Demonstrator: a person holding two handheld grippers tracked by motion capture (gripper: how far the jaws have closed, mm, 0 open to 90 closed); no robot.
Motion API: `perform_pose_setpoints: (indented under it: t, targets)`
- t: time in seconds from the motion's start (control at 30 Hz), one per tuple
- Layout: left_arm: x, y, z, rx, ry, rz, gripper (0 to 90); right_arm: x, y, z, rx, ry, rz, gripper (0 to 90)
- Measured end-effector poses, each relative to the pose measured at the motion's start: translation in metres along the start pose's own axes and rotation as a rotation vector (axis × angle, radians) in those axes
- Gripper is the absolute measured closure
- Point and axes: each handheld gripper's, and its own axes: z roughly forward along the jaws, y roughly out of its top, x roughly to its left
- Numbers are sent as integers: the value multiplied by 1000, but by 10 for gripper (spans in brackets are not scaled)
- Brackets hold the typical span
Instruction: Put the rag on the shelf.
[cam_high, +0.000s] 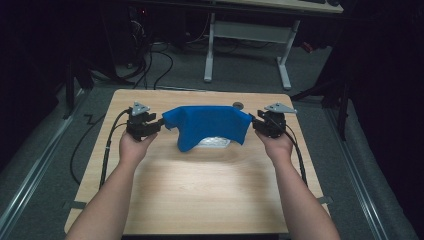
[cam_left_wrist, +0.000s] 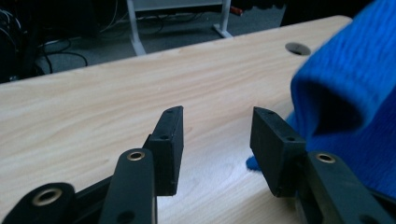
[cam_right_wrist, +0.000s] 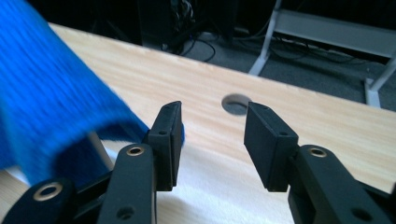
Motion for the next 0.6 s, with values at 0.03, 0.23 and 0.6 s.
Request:
perform_pose_setpoints:
  t: [0.03, 0.23, 0.6]
  targets:
    - [1, -3, 0, 7, 2, -1, 551, 0, -2, 1, 8, -5, -3, 570]
    - [8, -20, -3, 23, 10, -23, 551, -4, -16, 1, 30, -13, -2, 564]
    - [-3, -52, -31, 13, -9, -6, 549, 1, -41, -23, 28, 1, -14, 550]
